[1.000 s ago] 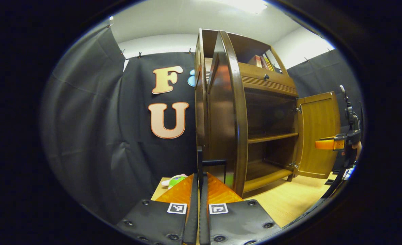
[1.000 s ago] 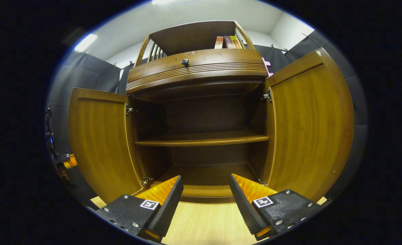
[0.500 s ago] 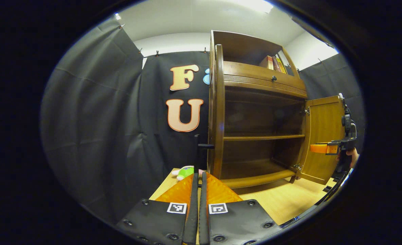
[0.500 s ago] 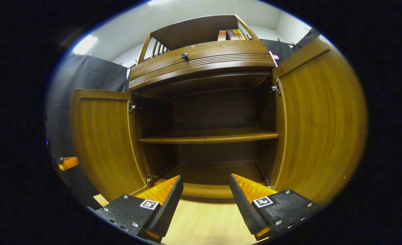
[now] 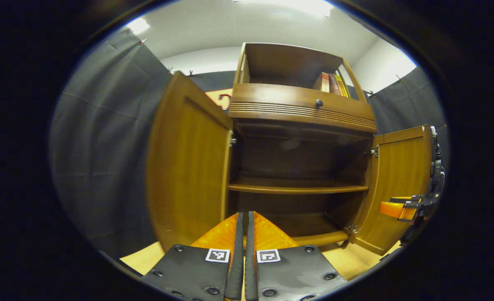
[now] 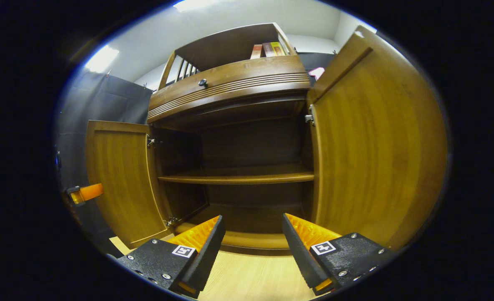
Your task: Open the right door of the double-door shoe cabinet with the right hand, and open the left door with the left hand.
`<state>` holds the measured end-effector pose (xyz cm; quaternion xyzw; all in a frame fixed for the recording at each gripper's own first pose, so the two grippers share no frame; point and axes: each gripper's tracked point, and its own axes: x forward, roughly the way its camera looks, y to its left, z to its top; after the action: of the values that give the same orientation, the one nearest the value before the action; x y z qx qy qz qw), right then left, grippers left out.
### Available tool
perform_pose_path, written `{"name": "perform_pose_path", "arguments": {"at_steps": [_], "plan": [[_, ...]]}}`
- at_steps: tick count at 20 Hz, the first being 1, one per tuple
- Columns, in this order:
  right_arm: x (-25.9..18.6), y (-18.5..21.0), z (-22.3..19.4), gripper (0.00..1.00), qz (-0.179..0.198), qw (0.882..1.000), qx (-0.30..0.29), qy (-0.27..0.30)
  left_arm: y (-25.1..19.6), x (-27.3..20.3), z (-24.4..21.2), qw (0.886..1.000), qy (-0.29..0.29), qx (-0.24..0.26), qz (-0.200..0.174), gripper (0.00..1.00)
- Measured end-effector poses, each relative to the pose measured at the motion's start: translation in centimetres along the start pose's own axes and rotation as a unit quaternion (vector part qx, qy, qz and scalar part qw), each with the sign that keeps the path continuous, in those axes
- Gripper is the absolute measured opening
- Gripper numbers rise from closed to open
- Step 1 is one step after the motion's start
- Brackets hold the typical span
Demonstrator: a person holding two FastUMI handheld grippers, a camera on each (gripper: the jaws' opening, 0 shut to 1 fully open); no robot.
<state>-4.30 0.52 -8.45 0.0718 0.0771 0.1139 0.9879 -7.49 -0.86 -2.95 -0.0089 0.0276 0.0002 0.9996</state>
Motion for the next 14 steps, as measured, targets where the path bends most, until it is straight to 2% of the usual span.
{"name": "perform_pose_path", "arguments": {"at_steps": [1, 2, 3, 6, 8, 9, 11, 12, 13, 14], "plan": [[-0.4, -0.6, -0.1, 0.86, 0.000, 1.000, -0.003, 0.002, -0.7, 1.2, -0.5, 1.000, 0.000, 0.003, 0.009, 0.10], [-0.3, -1.3, 0.1, 0.86, -0.005, 1.000, -0.009, 0.004, -0.8, 2.3, -1.2, 1.000, 0.001, 0.012, 0.024, 0.02], [-0.6, -2.1, 0.1, 0.86, -0.011, 1.000, -0.015, 0.003, -1.0, 3.2, -2.0, 0.999, 0.005, 0.017, 0.035, 0.10], [-1.7, -2.9, 0.3, 0.86, -0.019, 1.000, -0.018, 0.001, -2.1, 4.9, -4.4, 0.998, 0.028, -0.011, 0.050, 0.12], [-2.1, -3.3, -0.4, 0.93, -0.024, 0.999, -0.027, 0.009, -2.0, 5.7, -4.8, 0.998, 0.032, -0.008, 0.061, 0.24], [-2.3, -3.7, -0.8, 0.86, -0.030, 0.999, -0.036, 0.015, -1.8, 5.9, -4.8, 0.997, 0.028, -0.005, 0.066, 0.31], [-2.4, -3.9, -1.5, 0.86, -0.034, 0.998, -0.048, 0.023, -1.9, 5.9, -4.2, 0.998, 0.016, 0.004, 0.067, 0.47], [-2.4, -3.7, -1.7, 0.96, -0.032, 0.998, -0.049, 0.025, -1.8, 6.0, -4.0, 0.998, 0.010, 0.011, 0.066, 0.56], [-2.3, -3.5, -1.9, 0.96, -0.031, 0.998, -0.047, 0.027, -1.9, 6.0, -3.8, 0.998, 0.007, 0.018, 0.065, 0.64], [-2.2, -3.3, -1.9, 0.86, -0.029, 0.998, -0.044, 0.028, -1.9, 6.0, -3.7, 0.998, 0.006, 0.022, 0.062, 0.72]]}}
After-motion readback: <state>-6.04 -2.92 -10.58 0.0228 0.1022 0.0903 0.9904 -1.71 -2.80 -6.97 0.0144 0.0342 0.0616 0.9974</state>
